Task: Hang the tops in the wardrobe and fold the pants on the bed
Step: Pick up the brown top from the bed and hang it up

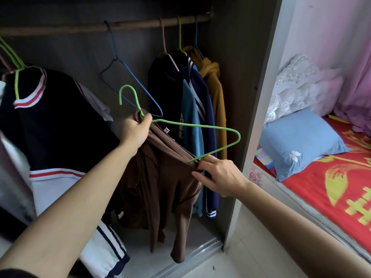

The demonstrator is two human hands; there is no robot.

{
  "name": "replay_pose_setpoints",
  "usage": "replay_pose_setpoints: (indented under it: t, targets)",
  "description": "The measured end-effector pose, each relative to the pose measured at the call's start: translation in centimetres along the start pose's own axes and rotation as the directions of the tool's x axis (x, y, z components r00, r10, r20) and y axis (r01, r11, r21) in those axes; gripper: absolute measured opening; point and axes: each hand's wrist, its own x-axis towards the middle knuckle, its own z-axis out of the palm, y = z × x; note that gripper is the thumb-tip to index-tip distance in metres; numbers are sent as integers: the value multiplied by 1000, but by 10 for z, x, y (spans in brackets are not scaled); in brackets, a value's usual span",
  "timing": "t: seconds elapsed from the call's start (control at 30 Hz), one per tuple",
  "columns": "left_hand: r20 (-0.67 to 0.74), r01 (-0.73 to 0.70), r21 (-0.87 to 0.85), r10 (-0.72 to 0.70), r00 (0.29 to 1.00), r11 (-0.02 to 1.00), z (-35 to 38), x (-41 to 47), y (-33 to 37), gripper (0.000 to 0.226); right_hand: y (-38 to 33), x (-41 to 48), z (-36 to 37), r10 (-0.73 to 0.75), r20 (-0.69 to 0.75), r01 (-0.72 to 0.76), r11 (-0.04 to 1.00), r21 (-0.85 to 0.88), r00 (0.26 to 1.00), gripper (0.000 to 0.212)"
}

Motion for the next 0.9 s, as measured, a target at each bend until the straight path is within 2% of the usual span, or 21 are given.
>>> replay_pose_setpoints:
  t: [0.13,0.23,0.3,0.37,0.47,0.57,0.7,0.8,0.9]
  targets:
    - [-32,38,-45,-40,999,998,1,1,-4,30,-12,-1,-3,-159,-58,158,987,-18,986,27]
    - [-14,79,-101,-81,997,992,6,0,-8,31,-25,1,-5,-219,-80,221,975,8,972,24]
    - [-12,90,-121,-92,996,989,8,0,-9,33,-30,4,-7,-193,-39,196,977,80,980,24]
    - [-30,83,-133,-88,996,988,9,0,-8,33,-30,8,-10,-109,22,104,984,147,994,24]
    - [-73,58,-142,-68,995,988,6,1,-5,31,-21,10,-16,59,55,-66,989,134,997,27]
    - [-92,-7,-99,-2,996,995,6,0,-5,30,-11,12,-17,170,109,-180,979,98,979,39]
    - [-69,-98,-3,98,993,995,13,-4,-8,39,-14,16,-15,108,232,-118,992,33,967,49]
    - [-75,-127,25,129,989,992,9,-2,-8,34,-12,8,-19,23,243,-31,999,27,970,47]
    - [-99,-101,48,105,990,994,-5,5,-14,33,2,-3,-30,40,218,-26,997,-67,975,41]
